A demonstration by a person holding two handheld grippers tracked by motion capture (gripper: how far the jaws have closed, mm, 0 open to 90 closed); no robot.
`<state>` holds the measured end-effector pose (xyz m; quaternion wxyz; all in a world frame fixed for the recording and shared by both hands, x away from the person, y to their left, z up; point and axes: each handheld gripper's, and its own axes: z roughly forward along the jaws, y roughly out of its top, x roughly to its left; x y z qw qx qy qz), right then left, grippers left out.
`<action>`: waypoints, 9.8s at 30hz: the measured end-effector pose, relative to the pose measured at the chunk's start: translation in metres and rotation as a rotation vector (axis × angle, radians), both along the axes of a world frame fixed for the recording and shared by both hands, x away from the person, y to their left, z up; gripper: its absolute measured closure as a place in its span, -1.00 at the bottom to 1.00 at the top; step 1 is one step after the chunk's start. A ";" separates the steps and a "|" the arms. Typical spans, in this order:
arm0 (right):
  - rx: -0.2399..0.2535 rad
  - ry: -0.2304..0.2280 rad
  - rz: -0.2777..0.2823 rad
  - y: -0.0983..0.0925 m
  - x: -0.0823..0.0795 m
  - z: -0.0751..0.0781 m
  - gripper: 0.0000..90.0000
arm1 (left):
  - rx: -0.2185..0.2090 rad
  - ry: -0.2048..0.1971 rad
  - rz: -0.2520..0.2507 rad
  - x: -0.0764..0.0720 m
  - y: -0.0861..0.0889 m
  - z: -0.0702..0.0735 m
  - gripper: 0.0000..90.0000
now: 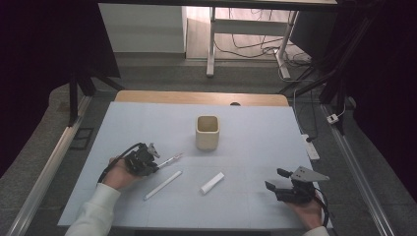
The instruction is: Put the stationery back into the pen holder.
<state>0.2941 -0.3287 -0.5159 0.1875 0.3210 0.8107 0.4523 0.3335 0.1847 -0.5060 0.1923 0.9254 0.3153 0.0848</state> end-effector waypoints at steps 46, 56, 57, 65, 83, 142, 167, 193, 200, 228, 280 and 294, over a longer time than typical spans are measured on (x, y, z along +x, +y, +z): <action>0.010 0.002 0.001 0.003 0.001 0.000 -0.38 | -0.269 -0.130 -0.163 -0.024 -0.022 0.053 0.77; 0.011 0.002 0.011 0.007 0.001 0.001 -0.38 | -0.262 -0.134 -0.215 -0.026 -0.044 0.052 0.77; 0.012 0.001 0.013 0.007 0.000 0.001 -0.38 | -0.262 -0.135 -0.218 -0.026 -0.046 0.052 0.77; 0.018 -0.008 0.026 0.014 0.000 0.002 -0.38 | -0.236 -0.127 -0.244 -0.026 -0.063 0.047 0.77; 0.018 -0.014 0.072 0.027 -0.003 0.007 -0.38 | -0.186 -0.116 -0.315 -0.027 -0.101 0.034 0.77; -0.126 -0.069 0.330 0.141 0.010 0.047 -0.33 | -0.133 -0.108 -0.334 -0.021 -0.130 0.029 0.77; -0.465 -0.120 0.445 0.181 0.013 0.038 0.26 | -0.119 -0.106 -0.376 -0.026 -0.136 0.030 0.77; -0.560 -0.179 0.564 0.183 0.005 0.033 0.69 | -0.229 -0.121 -0.348 -0.024 -0.122 0.040 0.61; -0.527 -0.181 0.545 0.180 0.006 0.035 0.70 | -0.308 -0.204 -0.285 -0.026 -0.115 0.048 0.20; -0.158 -0.152 0.352 0.145 0.024 0.048 0.70 | -0.456 -0.256 -0.080 -0.017 -0.090 0.050 -0.24; -0.114 -0.114 0.385 0.164 0.020 0.027 0.66 | -0.636 -0.121 -0.150 -0.013 -0.093 0.048 0.57; -0.128 -0.128 0.381 0.163 0.021 0.026 0.60 | -0.643 -0.125 -0.215 -0.018 -0.098 0.050 0.76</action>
